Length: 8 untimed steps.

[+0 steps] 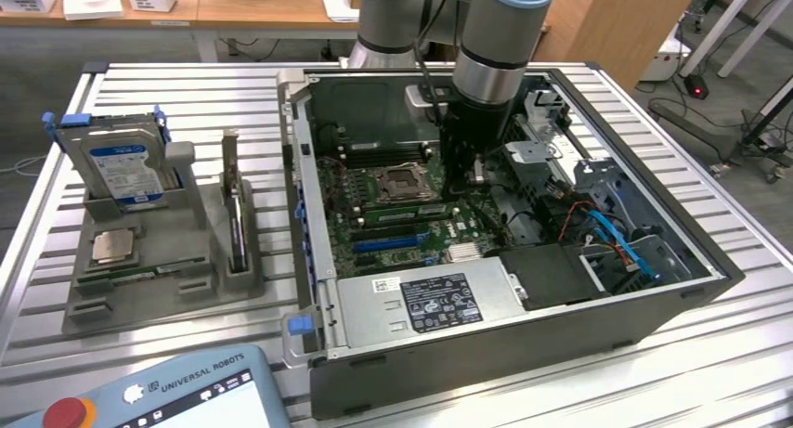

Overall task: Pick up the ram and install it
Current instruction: 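Press down the ram until it locks into place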

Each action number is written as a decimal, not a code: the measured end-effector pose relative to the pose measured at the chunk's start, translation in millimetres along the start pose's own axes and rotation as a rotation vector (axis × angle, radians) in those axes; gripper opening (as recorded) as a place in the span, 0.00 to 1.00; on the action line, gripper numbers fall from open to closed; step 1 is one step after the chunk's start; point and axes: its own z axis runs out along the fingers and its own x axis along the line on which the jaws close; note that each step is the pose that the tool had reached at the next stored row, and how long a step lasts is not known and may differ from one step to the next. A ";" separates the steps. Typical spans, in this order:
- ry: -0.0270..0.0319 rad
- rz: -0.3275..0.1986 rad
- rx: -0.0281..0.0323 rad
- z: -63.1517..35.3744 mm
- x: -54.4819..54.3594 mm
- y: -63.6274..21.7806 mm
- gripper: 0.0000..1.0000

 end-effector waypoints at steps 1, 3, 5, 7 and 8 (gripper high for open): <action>-0.0001 0.000 0.0000 0.4 0.0 0.0 0.10; 0.0002 0.000 0.0000 0.6 0.0 0.0 0.10; 0.0000 0.000 0.0000 0.7 -0.1 -0.1 0.10; -0.0002 0.000 0.0001 0.9 -0.1 -0.1 0.10; -0.0003 0.000 0.0001 1.2 -0.1 -0.1 0.10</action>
